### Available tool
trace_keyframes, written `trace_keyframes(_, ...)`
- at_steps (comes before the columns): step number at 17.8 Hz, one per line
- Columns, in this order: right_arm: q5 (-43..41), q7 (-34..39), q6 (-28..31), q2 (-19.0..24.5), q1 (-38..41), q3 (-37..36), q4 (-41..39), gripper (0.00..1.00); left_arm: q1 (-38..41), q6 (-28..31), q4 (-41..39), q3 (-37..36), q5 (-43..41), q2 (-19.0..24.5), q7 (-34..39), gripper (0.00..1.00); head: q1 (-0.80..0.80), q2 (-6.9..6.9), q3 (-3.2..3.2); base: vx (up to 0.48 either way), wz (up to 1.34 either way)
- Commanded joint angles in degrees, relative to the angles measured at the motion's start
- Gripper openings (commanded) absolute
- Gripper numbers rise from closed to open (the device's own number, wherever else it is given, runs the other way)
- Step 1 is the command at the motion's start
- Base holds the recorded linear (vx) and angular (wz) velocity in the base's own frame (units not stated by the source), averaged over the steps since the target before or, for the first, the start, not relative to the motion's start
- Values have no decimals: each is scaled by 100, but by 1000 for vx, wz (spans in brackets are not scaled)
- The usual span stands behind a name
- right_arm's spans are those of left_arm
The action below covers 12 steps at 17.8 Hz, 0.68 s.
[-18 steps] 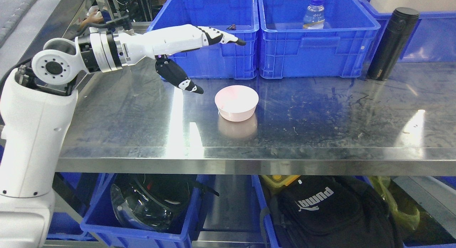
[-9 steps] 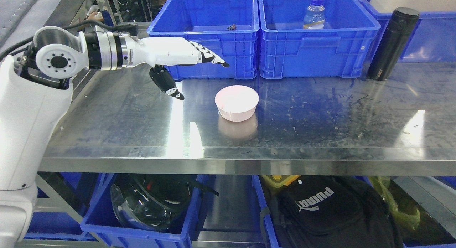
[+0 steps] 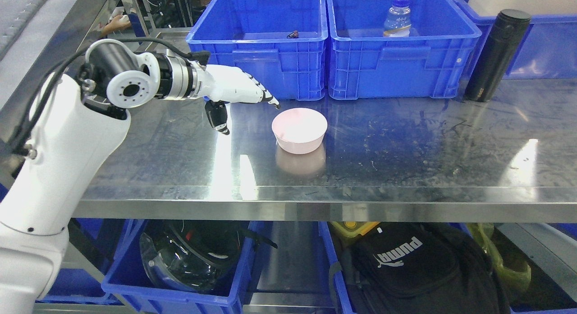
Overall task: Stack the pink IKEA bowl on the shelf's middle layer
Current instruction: 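Lower the left hand onto the pink bowl rim and grip it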
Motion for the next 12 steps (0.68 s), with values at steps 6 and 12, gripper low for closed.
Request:
trace_keyframes(6, 0, 6, 5, -100, 124, 0, -100, 100, 302, 265, 105, -733, -673, -946, -8, 88, 0, 0, 0, 1, 6)
trace_keyframes(12, 0, 6, 5, -100, 124, 0, -100, 100, 136, 186, 650, -619, -690, -1438, 202, 88, 0, -1, 0, 1, 6)
